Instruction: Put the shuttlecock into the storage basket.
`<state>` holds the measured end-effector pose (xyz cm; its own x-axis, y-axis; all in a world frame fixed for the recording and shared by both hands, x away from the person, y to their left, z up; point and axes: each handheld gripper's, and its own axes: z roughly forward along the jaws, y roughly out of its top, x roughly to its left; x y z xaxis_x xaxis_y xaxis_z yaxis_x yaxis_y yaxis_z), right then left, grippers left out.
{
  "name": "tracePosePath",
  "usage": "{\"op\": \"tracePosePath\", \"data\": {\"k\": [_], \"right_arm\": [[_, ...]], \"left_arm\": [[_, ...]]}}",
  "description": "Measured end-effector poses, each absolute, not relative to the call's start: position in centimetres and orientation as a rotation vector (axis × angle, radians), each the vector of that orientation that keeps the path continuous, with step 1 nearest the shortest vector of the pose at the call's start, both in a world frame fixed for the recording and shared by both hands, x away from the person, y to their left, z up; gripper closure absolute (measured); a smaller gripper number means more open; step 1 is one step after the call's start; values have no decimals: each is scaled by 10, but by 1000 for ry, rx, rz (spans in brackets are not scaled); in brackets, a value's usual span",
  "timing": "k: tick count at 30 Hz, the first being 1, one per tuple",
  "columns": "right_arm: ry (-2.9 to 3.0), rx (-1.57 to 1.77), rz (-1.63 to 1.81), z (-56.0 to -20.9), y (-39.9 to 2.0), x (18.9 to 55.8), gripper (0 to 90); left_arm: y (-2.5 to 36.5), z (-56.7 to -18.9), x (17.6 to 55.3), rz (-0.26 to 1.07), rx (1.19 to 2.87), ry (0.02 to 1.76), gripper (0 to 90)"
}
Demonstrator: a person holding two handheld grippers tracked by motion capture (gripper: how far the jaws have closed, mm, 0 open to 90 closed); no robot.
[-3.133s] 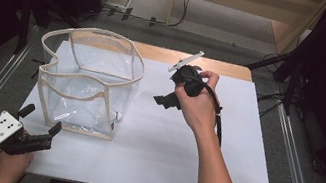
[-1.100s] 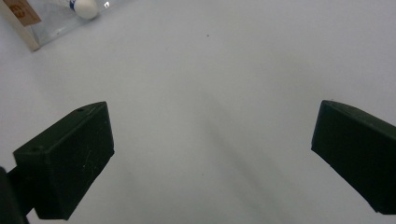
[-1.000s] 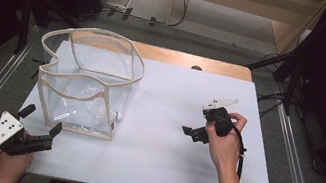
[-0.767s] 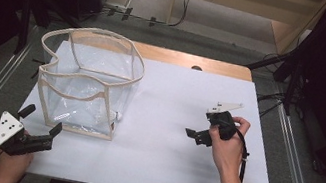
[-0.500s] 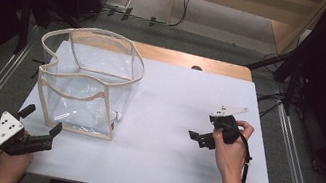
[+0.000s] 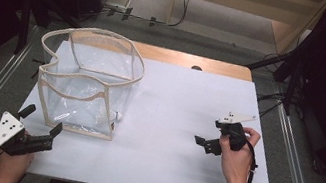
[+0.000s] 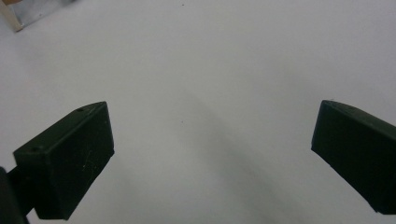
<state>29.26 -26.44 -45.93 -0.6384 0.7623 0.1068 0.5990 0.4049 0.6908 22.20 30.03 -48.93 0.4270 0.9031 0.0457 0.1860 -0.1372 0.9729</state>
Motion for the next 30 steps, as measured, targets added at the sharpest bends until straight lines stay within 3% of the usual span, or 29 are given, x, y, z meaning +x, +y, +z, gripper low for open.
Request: {"op": "tracePosePath", "data": {"k": [30], "right_arm": [[2345, 1265, 1108, -479, -296, 264, 0]], "left_arm": [[299, -490, 221, 843, 1615, 978, 0]]}}
